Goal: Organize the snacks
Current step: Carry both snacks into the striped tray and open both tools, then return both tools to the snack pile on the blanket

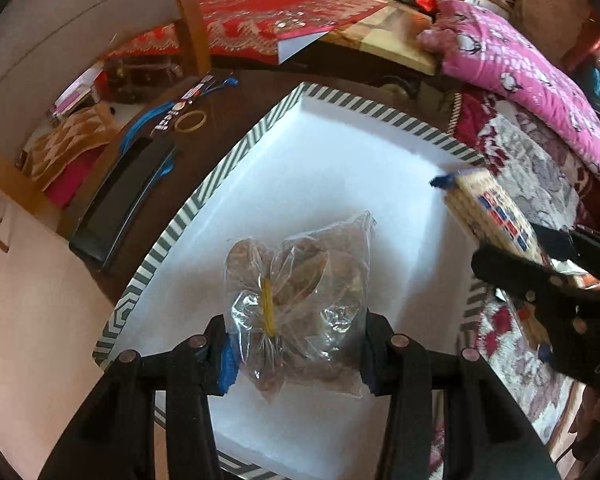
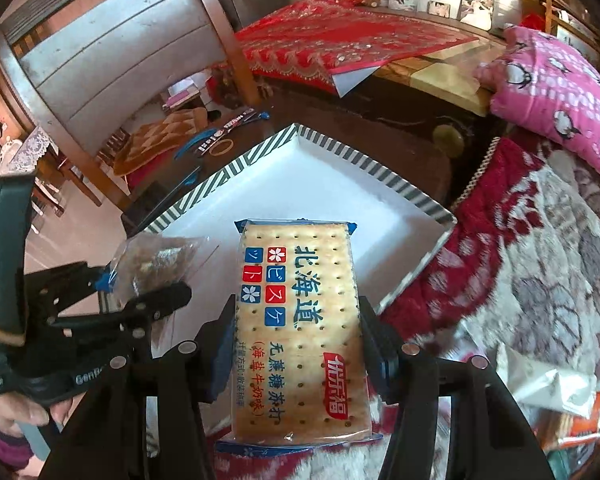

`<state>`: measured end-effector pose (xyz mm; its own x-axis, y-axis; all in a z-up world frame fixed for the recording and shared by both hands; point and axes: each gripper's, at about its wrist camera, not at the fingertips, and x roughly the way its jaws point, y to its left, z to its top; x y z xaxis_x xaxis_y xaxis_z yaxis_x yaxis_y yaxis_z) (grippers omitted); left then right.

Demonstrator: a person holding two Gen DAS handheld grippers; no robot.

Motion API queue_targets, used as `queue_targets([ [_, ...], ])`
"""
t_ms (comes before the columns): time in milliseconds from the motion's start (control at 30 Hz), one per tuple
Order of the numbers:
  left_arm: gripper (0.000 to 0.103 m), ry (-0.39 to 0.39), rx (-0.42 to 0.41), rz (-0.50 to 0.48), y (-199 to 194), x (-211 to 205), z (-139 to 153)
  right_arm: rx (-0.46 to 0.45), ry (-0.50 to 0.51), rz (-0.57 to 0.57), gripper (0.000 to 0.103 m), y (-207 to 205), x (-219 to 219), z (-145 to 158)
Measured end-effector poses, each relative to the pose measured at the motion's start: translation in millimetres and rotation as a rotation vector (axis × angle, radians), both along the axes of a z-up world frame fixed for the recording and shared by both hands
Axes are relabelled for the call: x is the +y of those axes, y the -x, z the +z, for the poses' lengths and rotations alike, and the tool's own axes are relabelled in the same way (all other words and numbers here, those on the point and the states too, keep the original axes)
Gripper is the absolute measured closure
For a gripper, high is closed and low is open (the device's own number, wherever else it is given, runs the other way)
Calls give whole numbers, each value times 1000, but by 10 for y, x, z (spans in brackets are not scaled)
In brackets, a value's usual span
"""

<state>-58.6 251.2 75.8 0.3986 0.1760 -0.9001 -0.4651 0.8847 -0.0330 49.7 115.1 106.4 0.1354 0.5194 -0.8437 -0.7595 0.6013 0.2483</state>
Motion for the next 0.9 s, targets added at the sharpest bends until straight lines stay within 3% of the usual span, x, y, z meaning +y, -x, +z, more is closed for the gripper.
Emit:
queue_targets([
  [367,57,17,57,34,-35,131,-265,30,63,33,44,-219,503,-369],
  [600,55,21,92,52,-39,137,-391,24,83,33,43,-201,571,-525],
  [667,51,19,93,63,-27,141,-398,28,81,33,41,-193,574,-528],
  [800,35,24,91,84,4,159,-382,71,28,29,36,-179,519,-473],
  [900,32,14,89,92,45,152,-346,65,11,24,34,-142,464,-371],
])
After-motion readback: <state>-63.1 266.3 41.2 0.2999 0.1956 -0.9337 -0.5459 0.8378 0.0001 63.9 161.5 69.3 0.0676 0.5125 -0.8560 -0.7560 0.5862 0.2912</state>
